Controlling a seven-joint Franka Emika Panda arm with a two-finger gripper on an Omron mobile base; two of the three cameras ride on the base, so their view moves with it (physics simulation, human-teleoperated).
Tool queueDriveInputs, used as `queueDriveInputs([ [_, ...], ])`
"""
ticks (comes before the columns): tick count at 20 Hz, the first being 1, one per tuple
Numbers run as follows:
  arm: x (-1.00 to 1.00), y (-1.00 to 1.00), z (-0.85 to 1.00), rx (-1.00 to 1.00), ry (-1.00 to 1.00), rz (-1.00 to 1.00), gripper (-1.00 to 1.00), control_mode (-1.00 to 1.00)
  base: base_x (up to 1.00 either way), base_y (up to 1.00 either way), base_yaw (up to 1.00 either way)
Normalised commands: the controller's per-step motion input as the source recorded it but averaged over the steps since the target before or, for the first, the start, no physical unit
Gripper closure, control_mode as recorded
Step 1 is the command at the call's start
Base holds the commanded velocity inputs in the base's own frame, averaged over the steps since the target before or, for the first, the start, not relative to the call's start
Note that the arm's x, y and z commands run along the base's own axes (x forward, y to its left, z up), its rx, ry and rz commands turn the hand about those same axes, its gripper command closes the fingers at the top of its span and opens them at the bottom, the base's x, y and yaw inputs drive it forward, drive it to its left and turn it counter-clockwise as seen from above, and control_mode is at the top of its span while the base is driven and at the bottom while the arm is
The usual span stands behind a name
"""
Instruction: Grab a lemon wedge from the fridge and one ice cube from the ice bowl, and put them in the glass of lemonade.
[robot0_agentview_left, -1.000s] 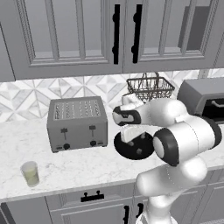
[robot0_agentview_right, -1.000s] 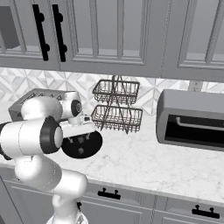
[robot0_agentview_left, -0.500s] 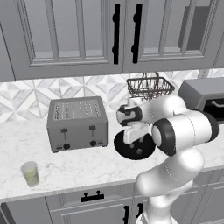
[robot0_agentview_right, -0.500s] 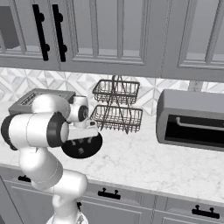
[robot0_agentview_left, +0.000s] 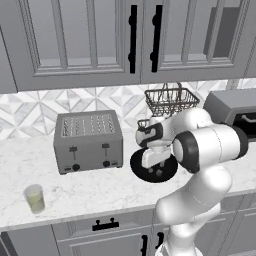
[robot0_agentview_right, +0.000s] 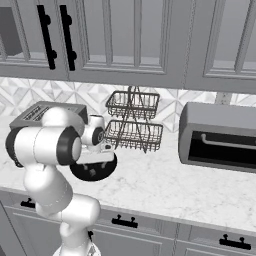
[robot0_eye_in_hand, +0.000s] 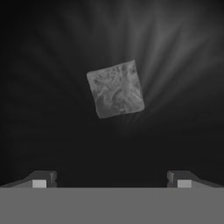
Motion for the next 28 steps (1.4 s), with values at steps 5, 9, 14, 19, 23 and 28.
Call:
queueDriveInputs([
  [5, 0.00, 0.00, -0.15, 0.00, 0.00, -0.01, -1.00, -1.00, 0.00, 0.00, 0.00],
  [9, 0.00, 0.00, -0.26, 0.00, 0.00, 0.00, -1.00, -1.00, 0.00, 0.00, 0.00],
  [14, 0.00, 0.00, -0.17, 0.00, 0.00, 0.00, -1.00, -1.00, 0.00, 0.00, 0.00],
  [19, -0.27, 0.00, -0.03, 0.00, -0.13, 0.00, -1.00, -1.00, 0.00, 0.00, 0.00],
  [23, -0.12, 0.00, 0.44, -0.05, -0.16, 0.00, -1.00, -1.00, 0.00, 0.00, 0.00],
  [28, 0.00, -0.02, 0.22, -0.06, -0.06, 0.00, -1.00, -1.00, 0.00, 0.00, 0.00],
])
